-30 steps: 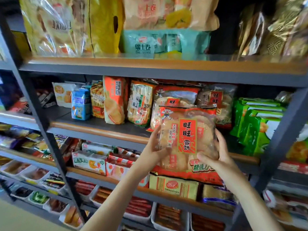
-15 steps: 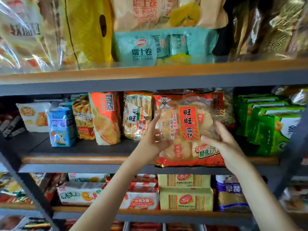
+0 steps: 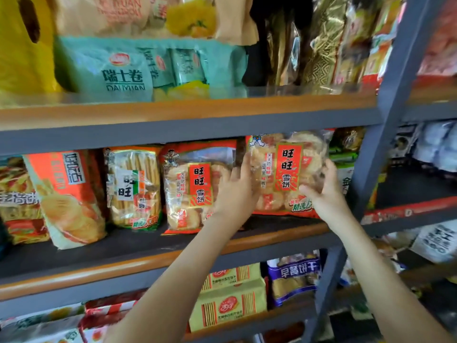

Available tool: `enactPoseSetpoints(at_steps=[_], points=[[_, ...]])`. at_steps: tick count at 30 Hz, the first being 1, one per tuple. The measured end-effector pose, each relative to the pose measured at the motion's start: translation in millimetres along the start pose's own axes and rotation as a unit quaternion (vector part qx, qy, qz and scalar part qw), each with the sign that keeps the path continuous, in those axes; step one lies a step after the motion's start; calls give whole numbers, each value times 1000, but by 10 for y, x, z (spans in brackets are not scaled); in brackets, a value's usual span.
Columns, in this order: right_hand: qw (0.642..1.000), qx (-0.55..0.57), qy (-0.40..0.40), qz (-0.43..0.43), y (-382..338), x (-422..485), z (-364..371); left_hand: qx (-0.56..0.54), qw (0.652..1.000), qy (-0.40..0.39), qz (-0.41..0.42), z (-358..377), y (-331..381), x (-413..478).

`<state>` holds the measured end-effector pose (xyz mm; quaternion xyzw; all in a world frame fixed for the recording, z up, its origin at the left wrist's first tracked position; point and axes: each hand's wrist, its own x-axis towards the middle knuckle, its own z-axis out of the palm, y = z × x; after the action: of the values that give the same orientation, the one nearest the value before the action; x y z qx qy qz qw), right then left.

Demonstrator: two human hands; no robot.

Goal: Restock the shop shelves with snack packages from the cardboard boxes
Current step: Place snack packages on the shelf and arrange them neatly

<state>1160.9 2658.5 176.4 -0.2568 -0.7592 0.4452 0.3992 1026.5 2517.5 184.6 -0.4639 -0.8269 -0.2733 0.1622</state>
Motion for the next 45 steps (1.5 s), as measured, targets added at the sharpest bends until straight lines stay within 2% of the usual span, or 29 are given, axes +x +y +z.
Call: enactPoseSetpoints(at_steps=[3, 7, 10, 12, 14, 16, 18, 22, 26, 29, 33, 35, 40, 43, 45], points=[[999, -21, -22, -9, 82, 177, 103, 127, 991, -26, -35, 92, -9, 121], [994, -68, -88, -16, 232, 382, 255, 195, 979, -19, -49, 177, -58, 103], [991, -107, -74, -38, 223, 509, 362, 231, 973, 6, 27, 187, -186, 16], [985, -143, -41, -87, 188, 546, 410, 248, 965, 24, 85, 149, -344, -55], [957, -240, -43, -158, 204, 515, 444, 278, 955, -3, 104, 71, -568, -130], [904, -359, -80, -218, 290, 468, 497, 315, 942, -34, 114, -40, -768, -187], [868, -423, -113, -233, 354, 452, 576, 329, 936, -67, 106, -103, -882, -202], [849, -474, -130, -191, 340, 575, 697, 339, 934, -82, 73, -79, -826, -164], [845, -492, -132, -160, 348, 626, 790, 334, 940, -72, 14, 25, -746, -149], [851, -481, -134, -162, 301, 534, 767, 311, 948, -59, 12, 49, -727, -140], [889, -407, -132, -161, 237, 209, 630, 267, 962, -37, 36, 30, -691, -192], [904, -383, -98, -162, 216, -42, 498, 212, 976, -16, 38, 33, -601, -244], [927, -329, -20, -180, 408, -734, 61, 38, 987, 122, 95, 305, 30, -719], [932, -309, -34, -188, 811, -1215, -240, -129, 983, 83, 102, 683, 505, -1342], [938, -296, -71, -165, 1213, -1508, -445, -189, 979, 9, 71, 1071, 745, -1786]])
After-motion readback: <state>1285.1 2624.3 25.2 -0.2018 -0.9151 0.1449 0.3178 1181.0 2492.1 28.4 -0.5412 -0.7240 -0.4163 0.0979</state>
